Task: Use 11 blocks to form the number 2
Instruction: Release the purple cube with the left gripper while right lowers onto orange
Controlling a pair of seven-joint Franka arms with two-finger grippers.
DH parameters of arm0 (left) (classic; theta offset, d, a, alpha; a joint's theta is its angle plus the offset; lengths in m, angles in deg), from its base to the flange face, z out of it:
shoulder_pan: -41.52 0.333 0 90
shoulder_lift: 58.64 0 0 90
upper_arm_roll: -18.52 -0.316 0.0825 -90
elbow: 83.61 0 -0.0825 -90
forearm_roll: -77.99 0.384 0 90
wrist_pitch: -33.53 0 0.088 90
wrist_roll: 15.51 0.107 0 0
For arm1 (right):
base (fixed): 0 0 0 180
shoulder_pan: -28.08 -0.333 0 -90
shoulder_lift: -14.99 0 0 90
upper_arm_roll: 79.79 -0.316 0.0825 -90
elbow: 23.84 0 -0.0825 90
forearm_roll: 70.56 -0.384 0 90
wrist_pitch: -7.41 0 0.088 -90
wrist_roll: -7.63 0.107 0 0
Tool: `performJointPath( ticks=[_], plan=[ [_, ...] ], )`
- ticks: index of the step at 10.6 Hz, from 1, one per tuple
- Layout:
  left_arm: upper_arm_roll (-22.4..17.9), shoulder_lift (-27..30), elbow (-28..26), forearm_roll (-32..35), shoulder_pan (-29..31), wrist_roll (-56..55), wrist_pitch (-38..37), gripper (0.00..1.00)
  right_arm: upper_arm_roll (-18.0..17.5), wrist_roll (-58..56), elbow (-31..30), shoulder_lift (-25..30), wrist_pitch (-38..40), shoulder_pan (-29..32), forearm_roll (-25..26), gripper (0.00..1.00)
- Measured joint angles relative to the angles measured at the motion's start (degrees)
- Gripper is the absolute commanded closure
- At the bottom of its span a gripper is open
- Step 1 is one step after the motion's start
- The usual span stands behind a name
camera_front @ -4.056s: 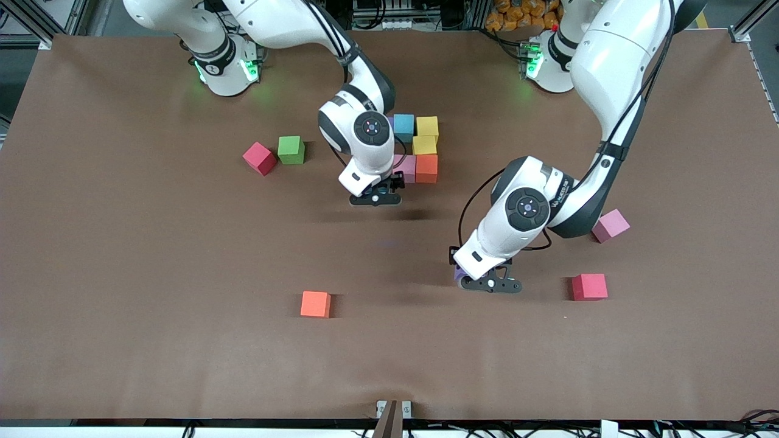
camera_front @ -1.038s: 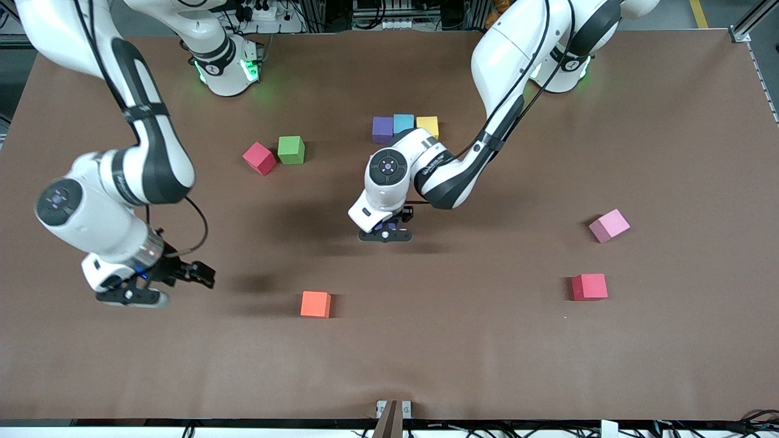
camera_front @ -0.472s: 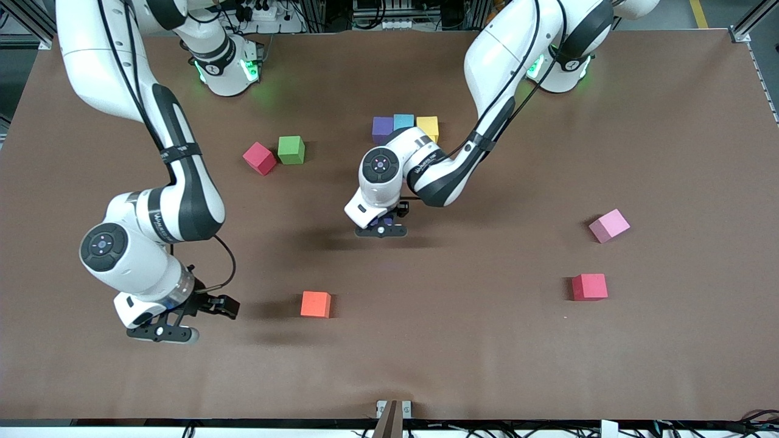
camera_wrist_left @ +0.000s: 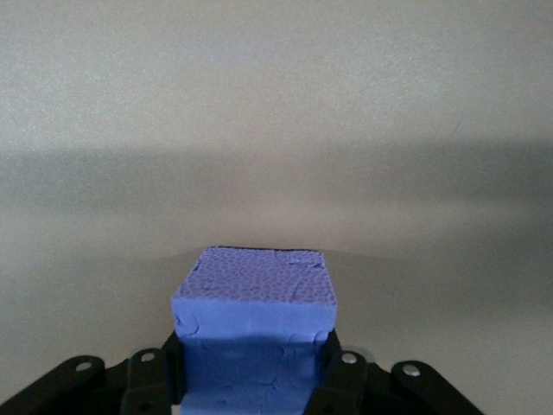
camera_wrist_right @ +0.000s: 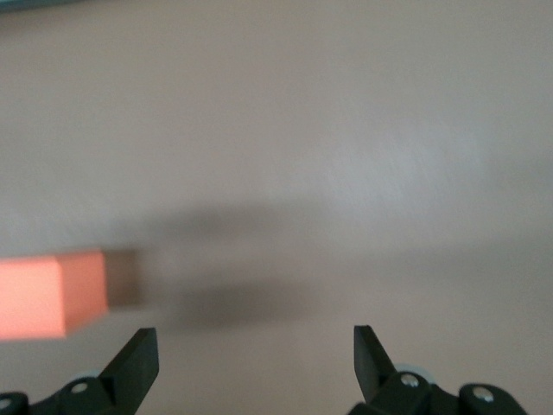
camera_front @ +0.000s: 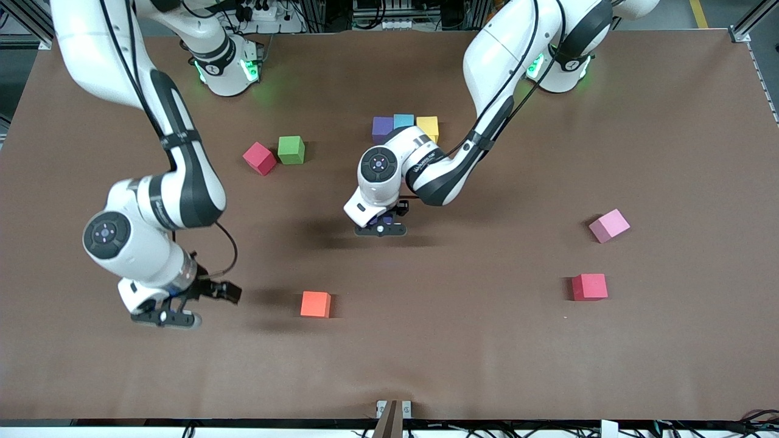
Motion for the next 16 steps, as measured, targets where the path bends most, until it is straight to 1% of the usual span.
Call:
performJointPath(
  ticks=[2, 4, 6, 8, 9, 10, 11, 13, 16],
  plan=[
    [-0.01, -0.01, -0.01, 0.0, -0.19, 0.0, -0.13, 0.68, -0.25, 0.04, -12.58, 7.85, -2.89, -0.21, -0.03, 0.0],
    [-0.02, -0.01, -0.02, 0.0, -0.37, 0.0, -0.18, 0.68, -0.3, 0.09, -23.84, 14.2, -7.15, -0.23, -0.06, 0.0],
    [-0.02, -0.01, -0.04, 0.0, -0.5, -0.01, -0.23, 0.67, -0.25, 0.81, -31.42, 18.32, -8.92, -0.23, -0.3, 0.0],
    [-0.02, -0.03, -0.07, 0.0, -0.78, -0.14, -0.32, 0.61, -0.2, 4.03, -37.29, 21.63, -9.01, -0.23, -2.85, 0.0],
    [-0.02, -0.05, -0.1, 0.0, -0.86, -0.18, -0.38, 0.52, -0.22, 7.06, -39.52, 22.64, -9.02, -0.23, -4.31, 0.0],
    [-0.02, -0.06, -0.14, 0.0, -0.87, -0.21, -0.46, 0.05, -0.28, 11.24, -41.01, 22.99, -9.0, -0.23, -5.02, 0.0],
    [-0.03, -0.06, -0.17, 0.0, -0.87, -0.24, -0.47, 0.0, -0.4, 15.97, -41.99, 23.0, -8.83, -0.24, -5.18, 0.0],
    [-0.03, -0.1, -0.28, 0.0, -0.91, -0.38, -0.53, 0.0, -0.7, 22.47, -43.82, 22.99, -8.07, -0.63, -5.35, 0.0],
    [-0.03, -0.17, -0.34, 0.0, -1.19, -0.7, -0.53, 0.0, -0.81, 23.43, -46.66, 22.96, -6.83, -2.25, -5.63, 0.0]
  ],
)
